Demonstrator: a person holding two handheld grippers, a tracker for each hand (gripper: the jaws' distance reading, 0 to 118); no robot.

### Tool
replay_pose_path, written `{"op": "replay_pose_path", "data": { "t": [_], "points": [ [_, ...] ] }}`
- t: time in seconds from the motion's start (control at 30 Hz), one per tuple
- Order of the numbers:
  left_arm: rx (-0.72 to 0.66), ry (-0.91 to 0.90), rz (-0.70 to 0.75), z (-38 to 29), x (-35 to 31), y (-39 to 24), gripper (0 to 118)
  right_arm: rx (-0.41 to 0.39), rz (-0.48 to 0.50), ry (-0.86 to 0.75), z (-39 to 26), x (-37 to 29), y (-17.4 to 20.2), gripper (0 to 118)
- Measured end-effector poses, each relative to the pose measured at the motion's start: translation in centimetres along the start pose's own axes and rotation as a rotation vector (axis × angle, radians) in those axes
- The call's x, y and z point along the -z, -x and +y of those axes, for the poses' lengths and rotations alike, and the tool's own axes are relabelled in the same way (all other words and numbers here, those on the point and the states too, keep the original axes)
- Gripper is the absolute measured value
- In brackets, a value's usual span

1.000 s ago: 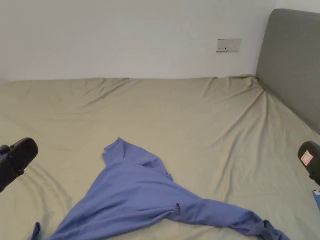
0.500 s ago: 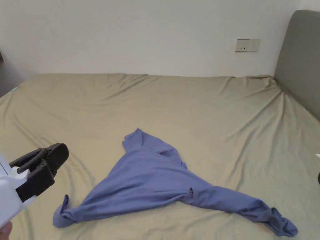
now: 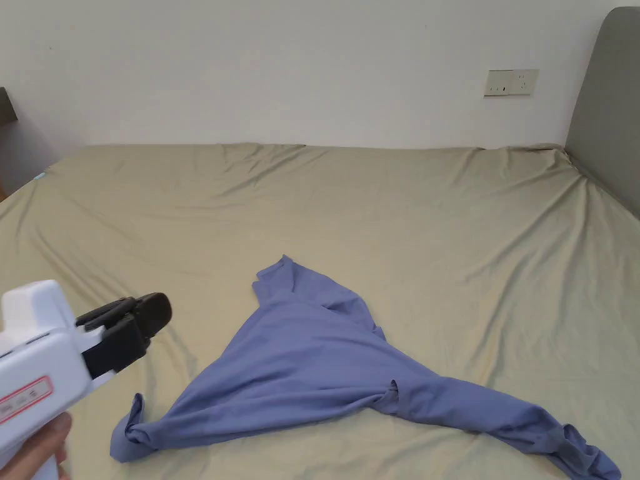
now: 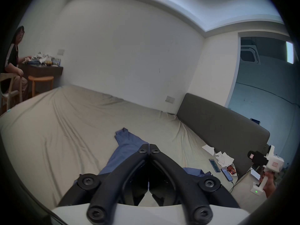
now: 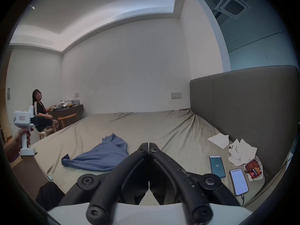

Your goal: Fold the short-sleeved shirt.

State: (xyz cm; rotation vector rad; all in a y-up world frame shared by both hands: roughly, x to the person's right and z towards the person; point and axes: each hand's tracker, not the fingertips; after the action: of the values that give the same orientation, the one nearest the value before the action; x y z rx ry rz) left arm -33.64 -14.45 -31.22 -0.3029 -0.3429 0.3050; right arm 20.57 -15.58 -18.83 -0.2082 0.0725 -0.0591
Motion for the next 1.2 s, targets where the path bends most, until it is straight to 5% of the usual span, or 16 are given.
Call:
{"op": "replay_pose_path", "data": {
  "t": [0.07, 0.13, 0.17, 0.33, 0.5, 0.67, 0.7, 0.73, 0.8, 0.83, 0.93, 1.2],
  "points": [
    [-0.016, 0.057, -0.001, 0.4, 4.8, 0.4, 41, 0.005, 0.005, 0.021, -0.7, 0.8, -0.3, 0],
    [0.002, 0.154, 0.004, 0.8, 10.1, 0.7, 110, 0.005, 0.001, 0.05, -1.5, 1.7, -0.5, 0],
    [0.01, 0.184, 0.032, 0.7, 13.3, 0.9, 118, 0.009, -0.01, 0.067, -2.1, 2.3, -1.0, 0],
    [-0.057, 0.425, 0.096, -0.4, 28.7, 3.3, 117, 0.057, -0.013, 0.144, -4.1, 4.8, -2.0, 0],
    [0.033, 0.599, 0.279, -2.4, 41.1, 6.0, 114, 0.081, -0.028, 0.203, -5.4, 6.8, -2.9, 0],
    [-0.006, 0.677, 0.365, -4.4, 47.4, 7.2, 95, 0.098, -0.051, 0.238, -6.4, 8.1, -4.4, 0],
    [0.0, 0.676, 0.363, -4.6, 47.9, 7.3, 86, 0.1, -0.054, 0.241, -6.6, 8.3, -4.8, 0],
    [-0.004, 0.712, 0.381, -4.9, 48.4, 7.5, 65, 0.105, -0.054, 0.246, -6.8, 8.5, -5.0, 0],
    [-0.023, 0.796, 0.374, -5.7, 48.5, 6.9, 11, 0.121, -0.054, 0.258, -7.1, 9.0, -5.4, 0],
    [0.015, 0.833, 0.412, -5.8, 48.4, 6.4, 3, 0.12, -0.051, 0.261, -7.3, 9.0, -5.4, 0],
    [0.122, 0.799, 0.396, -5.6, 47.7, 5.3, 3, 0.114, -0.055, 0.264, -7.5, 9.1, -5.6, 0],
    [0.058, 0.722, 0.32, -2.8, 42.8, 3.9, 3, 0.13, -0.103, 0.295, -7.4, 9.5, -6.9, 0]
  ]
}}
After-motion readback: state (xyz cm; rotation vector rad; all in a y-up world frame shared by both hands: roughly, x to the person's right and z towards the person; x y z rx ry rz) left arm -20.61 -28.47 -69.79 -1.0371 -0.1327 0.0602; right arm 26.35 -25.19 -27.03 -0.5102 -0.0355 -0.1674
